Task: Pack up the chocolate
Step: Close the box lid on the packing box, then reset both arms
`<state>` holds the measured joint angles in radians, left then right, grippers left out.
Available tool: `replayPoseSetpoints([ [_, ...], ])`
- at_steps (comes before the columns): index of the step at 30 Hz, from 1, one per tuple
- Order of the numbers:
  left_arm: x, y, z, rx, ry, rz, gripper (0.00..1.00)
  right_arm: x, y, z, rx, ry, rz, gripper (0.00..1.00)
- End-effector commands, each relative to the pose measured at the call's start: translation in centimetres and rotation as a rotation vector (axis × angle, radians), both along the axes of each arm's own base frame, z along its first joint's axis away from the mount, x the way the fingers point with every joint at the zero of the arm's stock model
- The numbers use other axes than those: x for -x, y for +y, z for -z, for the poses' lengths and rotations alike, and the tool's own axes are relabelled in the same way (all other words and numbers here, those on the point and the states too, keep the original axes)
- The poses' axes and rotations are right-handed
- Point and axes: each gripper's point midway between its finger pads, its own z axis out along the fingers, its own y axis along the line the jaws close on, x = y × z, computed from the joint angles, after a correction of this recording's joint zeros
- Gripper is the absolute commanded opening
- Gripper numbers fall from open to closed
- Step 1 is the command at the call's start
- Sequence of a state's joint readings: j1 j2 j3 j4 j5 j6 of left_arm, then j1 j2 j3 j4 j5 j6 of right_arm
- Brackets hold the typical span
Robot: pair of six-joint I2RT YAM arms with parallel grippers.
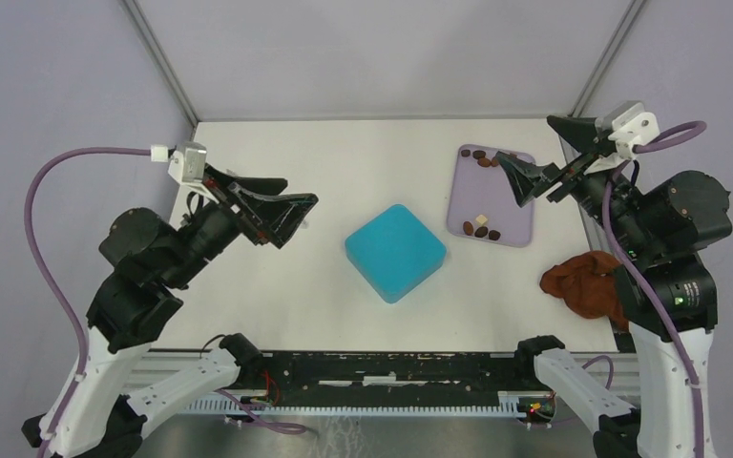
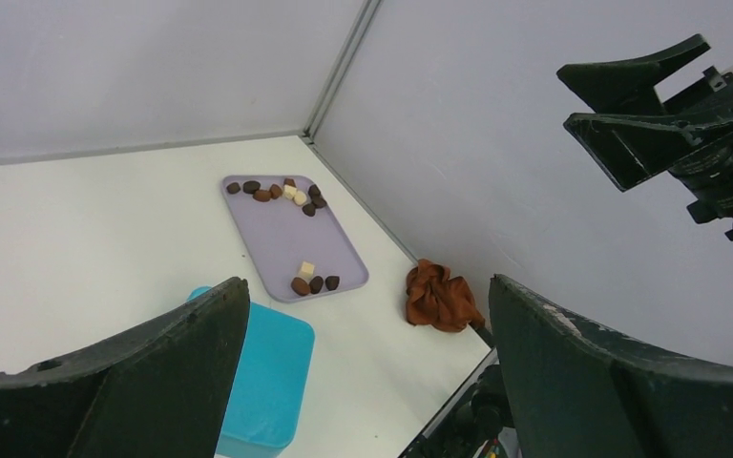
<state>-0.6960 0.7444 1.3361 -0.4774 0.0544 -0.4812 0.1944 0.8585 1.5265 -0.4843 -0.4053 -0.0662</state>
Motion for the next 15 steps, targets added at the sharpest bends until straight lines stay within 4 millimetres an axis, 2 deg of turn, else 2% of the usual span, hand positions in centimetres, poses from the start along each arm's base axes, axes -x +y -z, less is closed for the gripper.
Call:
replayPoseSetpoints([
  [1,1.5,1.0,-1.9,0.054,-0.052,0.012,1.00,0.4,-0.3,-0.9,-0.078,0.036,0.020,0.98],
  [8,1.8,1.2,-1.3,0.056,-0.039,0.013,1.00,0.3,-0.1,-0.1,-0.063,0.042,0.004,0.98],
  [15,2.2,1.9,-0.9,0.065,-0.042,-0.005,1.00,0.3,0.1,-0.1,-0.037,0.024,-0.007,0.98],
])
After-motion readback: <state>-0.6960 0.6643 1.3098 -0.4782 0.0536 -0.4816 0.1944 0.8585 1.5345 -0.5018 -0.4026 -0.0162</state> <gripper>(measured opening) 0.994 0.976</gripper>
